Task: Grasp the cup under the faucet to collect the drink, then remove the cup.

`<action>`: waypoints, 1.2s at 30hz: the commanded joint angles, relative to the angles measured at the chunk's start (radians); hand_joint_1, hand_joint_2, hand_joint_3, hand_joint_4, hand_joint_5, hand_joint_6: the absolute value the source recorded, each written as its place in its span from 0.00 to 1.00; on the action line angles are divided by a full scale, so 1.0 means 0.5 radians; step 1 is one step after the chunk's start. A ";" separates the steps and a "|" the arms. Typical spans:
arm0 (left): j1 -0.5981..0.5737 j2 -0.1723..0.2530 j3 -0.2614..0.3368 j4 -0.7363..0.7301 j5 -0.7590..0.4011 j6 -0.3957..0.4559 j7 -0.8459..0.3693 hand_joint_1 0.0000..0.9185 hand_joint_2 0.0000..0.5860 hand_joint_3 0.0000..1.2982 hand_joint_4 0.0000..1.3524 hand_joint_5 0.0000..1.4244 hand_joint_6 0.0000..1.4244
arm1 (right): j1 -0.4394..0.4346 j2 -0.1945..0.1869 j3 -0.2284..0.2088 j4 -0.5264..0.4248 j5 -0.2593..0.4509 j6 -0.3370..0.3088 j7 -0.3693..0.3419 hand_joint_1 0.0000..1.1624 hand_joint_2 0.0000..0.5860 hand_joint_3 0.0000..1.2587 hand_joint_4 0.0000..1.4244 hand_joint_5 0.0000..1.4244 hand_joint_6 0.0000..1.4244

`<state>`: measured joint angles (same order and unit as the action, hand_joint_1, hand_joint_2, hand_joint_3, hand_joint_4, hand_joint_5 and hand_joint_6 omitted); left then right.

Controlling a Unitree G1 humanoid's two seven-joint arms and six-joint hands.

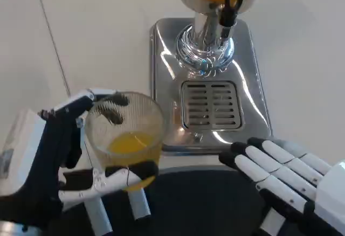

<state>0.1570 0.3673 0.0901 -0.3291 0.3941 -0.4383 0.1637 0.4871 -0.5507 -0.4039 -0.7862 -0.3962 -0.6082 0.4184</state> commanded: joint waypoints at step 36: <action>0.299 -0.174 -0.070 -0.296 0.045 -0.255 -0.146 0.63 0.07 0.93 0.87 1.00 1.00 | 0.093 0.267 0.030 -0.059 -0.084 -0.135 -0.091 0.08 0.89 0.00 0.00 0.00 0.03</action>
<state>0.3051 0.2878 0.0593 -0.4593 0.4239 -0.5305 0.0929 0.5352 -0.4228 -0.3966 -0.8015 -0.4322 -0.6864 0.3754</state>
